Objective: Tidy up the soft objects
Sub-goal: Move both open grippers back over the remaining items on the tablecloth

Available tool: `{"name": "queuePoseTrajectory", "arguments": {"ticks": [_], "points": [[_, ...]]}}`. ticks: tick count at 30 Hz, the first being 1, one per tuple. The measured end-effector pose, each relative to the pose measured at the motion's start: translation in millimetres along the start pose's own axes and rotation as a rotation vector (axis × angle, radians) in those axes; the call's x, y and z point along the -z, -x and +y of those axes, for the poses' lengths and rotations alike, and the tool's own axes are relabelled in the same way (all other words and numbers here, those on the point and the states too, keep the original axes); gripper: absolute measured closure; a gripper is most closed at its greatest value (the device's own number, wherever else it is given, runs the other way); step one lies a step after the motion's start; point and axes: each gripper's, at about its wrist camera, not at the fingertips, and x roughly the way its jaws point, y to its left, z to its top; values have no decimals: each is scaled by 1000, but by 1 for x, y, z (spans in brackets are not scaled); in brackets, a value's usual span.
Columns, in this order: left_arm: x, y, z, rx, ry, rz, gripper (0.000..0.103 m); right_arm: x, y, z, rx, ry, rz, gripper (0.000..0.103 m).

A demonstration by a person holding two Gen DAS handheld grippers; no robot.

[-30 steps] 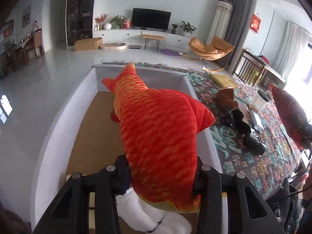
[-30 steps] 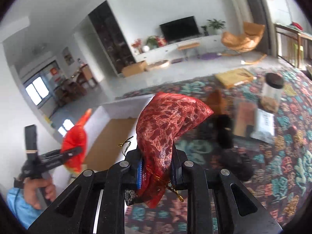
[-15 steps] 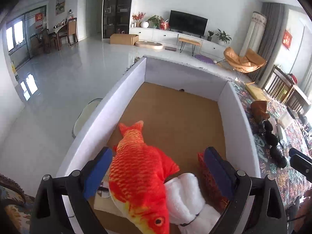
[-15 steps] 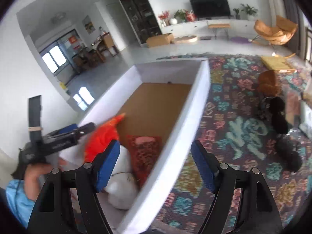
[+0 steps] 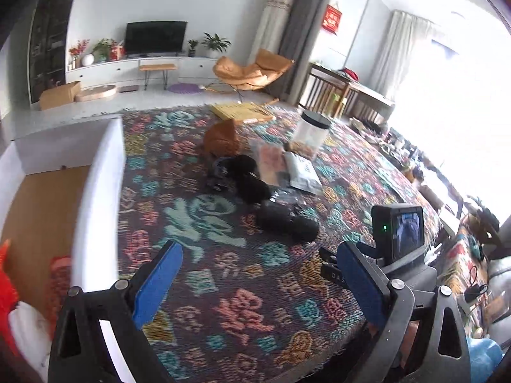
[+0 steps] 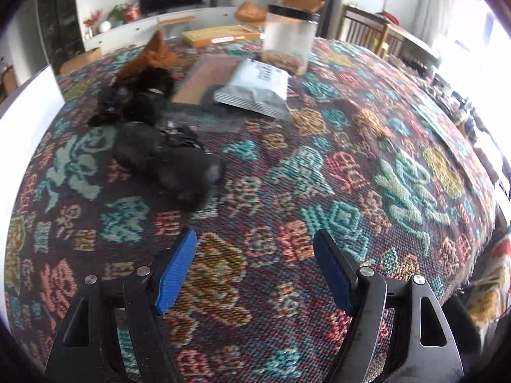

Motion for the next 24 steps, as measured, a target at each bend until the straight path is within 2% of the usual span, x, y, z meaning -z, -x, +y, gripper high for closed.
{"name": "queuePoseTrajectory", "arguments": {"ticks": [2,4,6,9,11,12,13,14,19,24], "points": [[4,-34,-14,8,10,42,6,-2,-6,-13,-65,-60,18,25],[8,-65,-16,-7,29,73,6,-3,-6,-19,-57,-88,-3,25],[17,-91,-9,-55,34,88,6,-5,-9,-19,-45,-94,-12,23],[28,-122,9,-134,54,123,6,-6,-10,-14,-21,-81,-16,21],[32,-141,23,-156,81,165,6,-6,-11,-12,-6,-69,-16,21],[35,-146,29,-163,87,175,6,-6,-10,-10,-2,-65,-17,21],[35,-145,27,-168,54,137,5,-6,-11,-10,0,-64,-17,21],[35,-147,24,-186,24,131,5,-6,-10,-10,0,-65,-17,21],[37,-163,11,-258,-81,178,0,-4,-10,-6,2,-60,-16,19],[38,-162,12,-263,-82,175,0,-3,-10,-4,7,-55,-18,17]]}}
